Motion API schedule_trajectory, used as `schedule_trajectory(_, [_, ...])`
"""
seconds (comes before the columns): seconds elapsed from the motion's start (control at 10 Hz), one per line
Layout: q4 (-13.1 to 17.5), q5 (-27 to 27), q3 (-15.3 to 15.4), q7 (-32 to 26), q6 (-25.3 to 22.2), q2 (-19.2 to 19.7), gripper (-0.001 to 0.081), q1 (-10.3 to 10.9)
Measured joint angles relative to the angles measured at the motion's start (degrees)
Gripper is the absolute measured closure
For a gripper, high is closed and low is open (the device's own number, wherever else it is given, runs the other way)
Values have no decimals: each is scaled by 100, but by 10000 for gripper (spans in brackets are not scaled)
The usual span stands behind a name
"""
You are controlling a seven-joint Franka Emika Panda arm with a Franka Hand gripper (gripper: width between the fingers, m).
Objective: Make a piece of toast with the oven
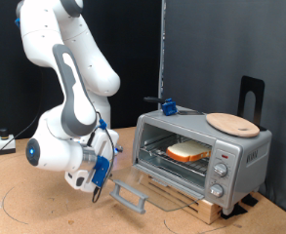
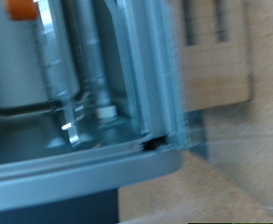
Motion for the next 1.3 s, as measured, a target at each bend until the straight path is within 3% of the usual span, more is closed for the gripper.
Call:
schedule_trajectory(0.2, [-41, 225, 203, -265, -573, -326, -1, -278])
schedule_trajectory(0.4, [-249, 673, 549, -820, -832, -756, -1, -528])
schedule_trajectory(0.6, [-470, 1090, 870, -1201, -1122, -1241, -1, -631])
schedule_trajectory(1.0, [-957, 2032, 1218, -1741, -2115, -2611, -1, -575])
schedule_trajectory(1.3, [-1287, 2673, 1155, -2011, -2689, -3829, -1, -237])
